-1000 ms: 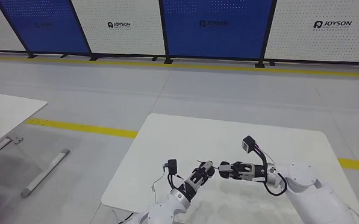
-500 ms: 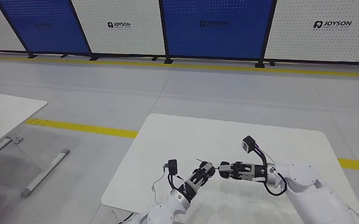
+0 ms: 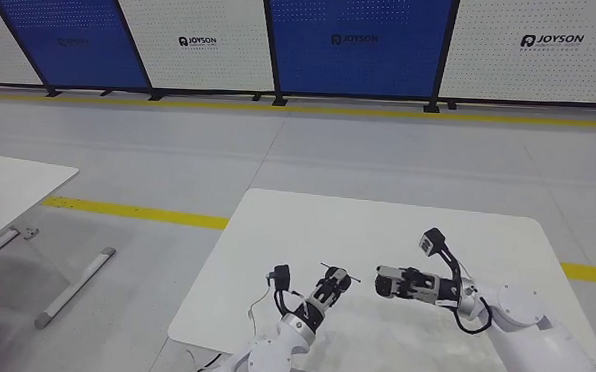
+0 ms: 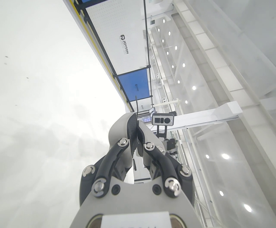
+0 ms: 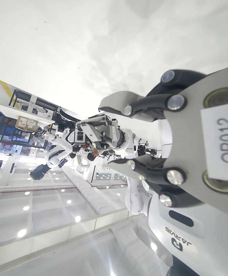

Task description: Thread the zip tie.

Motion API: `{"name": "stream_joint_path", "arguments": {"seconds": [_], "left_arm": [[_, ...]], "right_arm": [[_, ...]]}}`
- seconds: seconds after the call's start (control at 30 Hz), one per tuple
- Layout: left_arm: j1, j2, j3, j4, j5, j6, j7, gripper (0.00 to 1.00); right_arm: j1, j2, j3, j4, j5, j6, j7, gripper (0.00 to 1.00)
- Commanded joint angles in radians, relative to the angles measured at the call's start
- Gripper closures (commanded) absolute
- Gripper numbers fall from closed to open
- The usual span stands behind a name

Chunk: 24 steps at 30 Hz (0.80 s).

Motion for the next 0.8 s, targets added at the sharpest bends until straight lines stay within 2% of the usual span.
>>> {"name": "stream_joint_path", "arguments": {"seconds": [0.0, 0.37, 0.47, 0.6, 0.77], "left_arm": [[-0.004, -0.003, 0.007, 0.002, 0.013, 0.009, 0.013, 1.0], [-0.004, -0.003, 0.007, 0.002, 0.013, 0.009, 0.013, 1.0], [-0.006, -0.004, 0.0, -0.004, -0.022, 0.012, -0.012, 1.0], [0.015, -0.002, -0.025, -0.062, -0.051, -0.023, -0.027, 1.0], [0.061, 0.001, -0.059, -0.182, -0.065, -0.09, -0.006, 1.0]], "right_arm": [[-0.02, 0.009, 0.026, -0.02, -0.008, -0.006, -0.005, 0.0], [-0.027, 0.011, 0.034, -0.029, -0.007, -0.008, -0.005, 0.0], [-0.027, 0.011, 0.034, -0.029, -0.007, -0.008, -0.005, 0.0], [-0.027, 0.011, 0.034, -0.029, -0.007, -0.008, -0.005, 0.0], [-0.027, 0.011, 0.034, -0.029, -0.007, -0.008, -0.005, 0.0]]}}
